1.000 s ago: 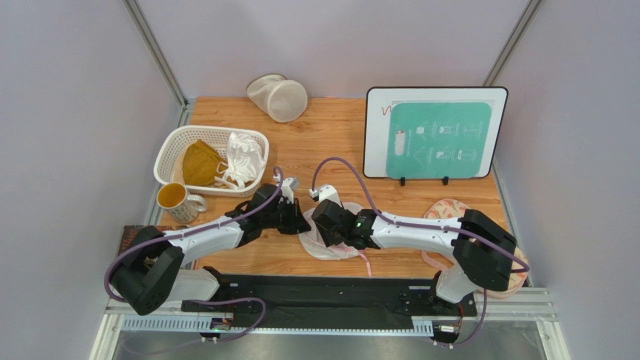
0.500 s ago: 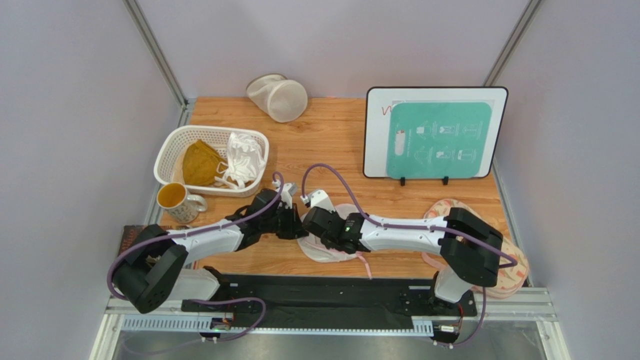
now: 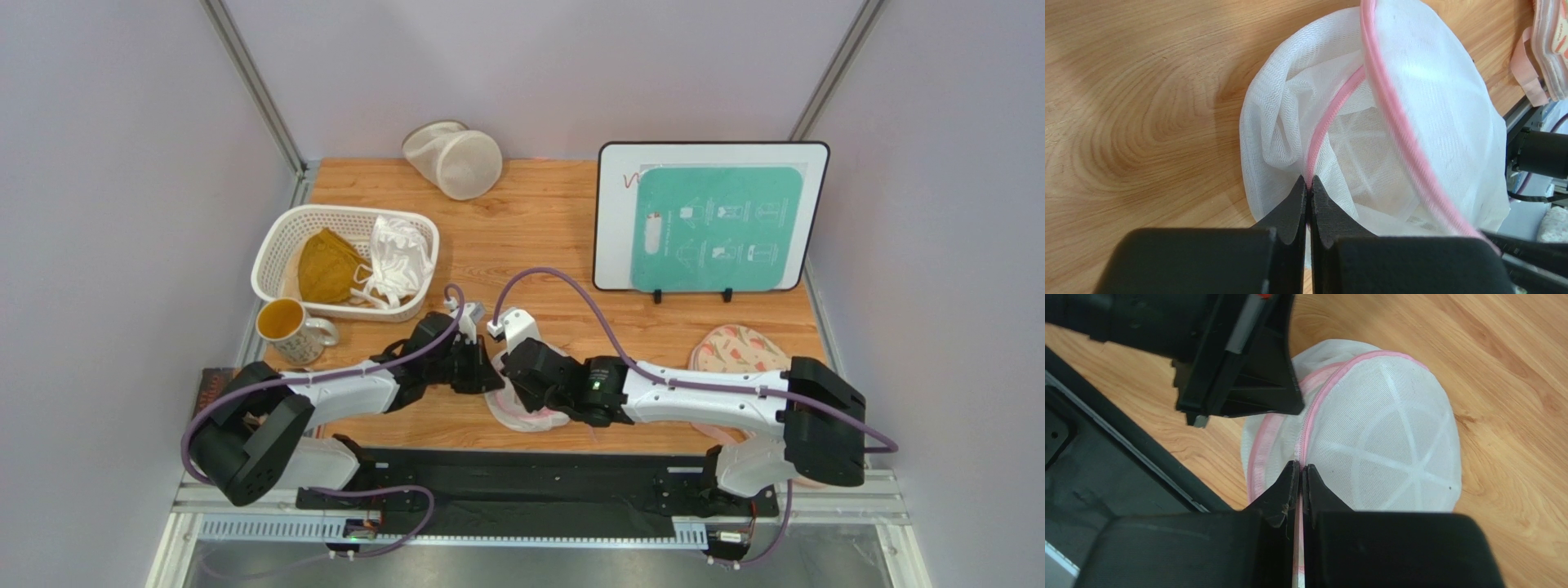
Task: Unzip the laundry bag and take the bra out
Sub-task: Close the laundry bag at the center of the board.
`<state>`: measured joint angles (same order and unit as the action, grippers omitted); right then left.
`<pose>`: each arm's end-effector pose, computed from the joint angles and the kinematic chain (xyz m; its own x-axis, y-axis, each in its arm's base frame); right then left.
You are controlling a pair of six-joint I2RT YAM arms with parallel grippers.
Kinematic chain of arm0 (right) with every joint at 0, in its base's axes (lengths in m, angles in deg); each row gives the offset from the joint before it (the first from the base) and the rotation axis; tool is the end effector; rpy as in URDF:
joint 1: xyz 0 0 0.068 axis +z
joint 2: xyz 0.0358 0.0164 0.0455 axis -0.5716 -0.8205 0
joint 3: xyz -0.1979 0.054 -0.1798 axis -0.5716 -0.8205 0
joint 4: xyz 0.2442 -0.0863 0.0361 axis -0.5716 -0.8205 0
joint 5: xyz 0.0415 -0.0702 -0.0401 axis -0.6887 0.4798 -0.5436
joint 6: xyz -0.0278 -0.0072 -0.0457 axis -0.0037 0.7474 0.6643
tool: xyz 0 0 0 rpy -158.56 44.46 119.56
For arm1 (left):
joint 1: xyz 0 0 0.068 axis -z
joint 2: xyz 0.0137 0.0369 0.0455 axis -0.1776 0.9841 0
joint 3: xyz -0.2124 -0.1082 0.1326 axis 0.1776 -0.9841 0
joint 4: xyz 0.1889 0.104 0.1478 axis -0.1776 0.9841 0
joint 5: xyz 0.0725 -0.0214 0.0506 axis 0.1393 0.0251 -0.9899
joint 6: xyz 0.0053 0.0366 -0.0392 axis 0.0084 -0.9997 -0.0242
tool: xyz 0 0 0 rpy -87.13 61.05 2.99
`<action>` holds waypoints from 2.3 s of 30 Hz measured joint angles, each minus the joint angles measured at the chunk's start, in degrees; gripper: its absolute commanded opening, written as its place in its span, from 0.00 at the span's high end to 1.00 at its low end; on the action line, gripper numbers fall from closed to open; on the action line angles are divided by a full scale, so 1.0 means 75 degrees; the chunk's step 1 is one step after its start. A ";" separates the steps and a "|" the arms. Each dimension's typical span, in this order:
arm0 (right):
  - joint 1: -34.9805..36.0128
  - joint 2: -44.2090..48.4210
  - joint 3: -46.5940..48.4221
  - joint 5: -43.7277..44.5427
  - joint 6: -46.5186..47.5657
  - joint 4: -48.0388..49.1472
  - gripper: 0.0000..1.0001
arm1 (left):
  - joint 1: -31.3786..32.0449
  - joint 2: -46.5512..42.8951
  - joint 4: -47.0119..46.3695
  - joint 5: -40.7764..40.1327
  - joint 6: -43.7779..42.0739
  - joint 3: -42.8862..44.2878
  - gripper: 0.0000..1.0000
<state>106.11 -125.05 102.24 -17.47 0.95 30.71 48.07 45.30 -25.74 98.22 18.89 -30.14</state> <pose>0.1075 0.2783 0.2301 -0.5308 -0.4717 -0.7041 -0.6659 0.7461 0.0021 0.1740 -0.1491 0.1368 -0.8931 -0.0767 -0.4433 0.2536 0.7279 -0.6370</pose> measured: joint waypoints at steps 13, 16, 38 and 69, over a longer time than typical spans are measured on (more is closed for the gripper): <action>0.1177 -0.0041 -0.0079 -0.0656 0.0930 0.0484 1.00 | 0.0000 -0.0017 -0.0009 0.0105 0.0079 0.0000 1.00; 0.1303 -0.0050 -0.0079 -0.0726 0.1096 0.0673 1.00 | 0.0000 -0.0017 -0.0012 0.0152 0.0111 0.0000 1.00; 0.1326 -0.0624 -0.0472 -0.0673 0.1716 0.1501 1.00 | 0.0000 0.0207 -0.0495 0.0688 0.0460 0.0146 0.75; 0.1169 -0.0924 -0.0414 -0.0854 0.1647 0.1754 0.23 | -0.0160 -0.3730 0.4870 -0.2314 -0.0679 0.1539 0.00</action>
<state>114.87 -131.97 99.14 -23.87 13.30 43.86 46.87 17.32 10.78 80.87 13.80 -18.60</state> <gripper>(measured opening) 0.693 0.993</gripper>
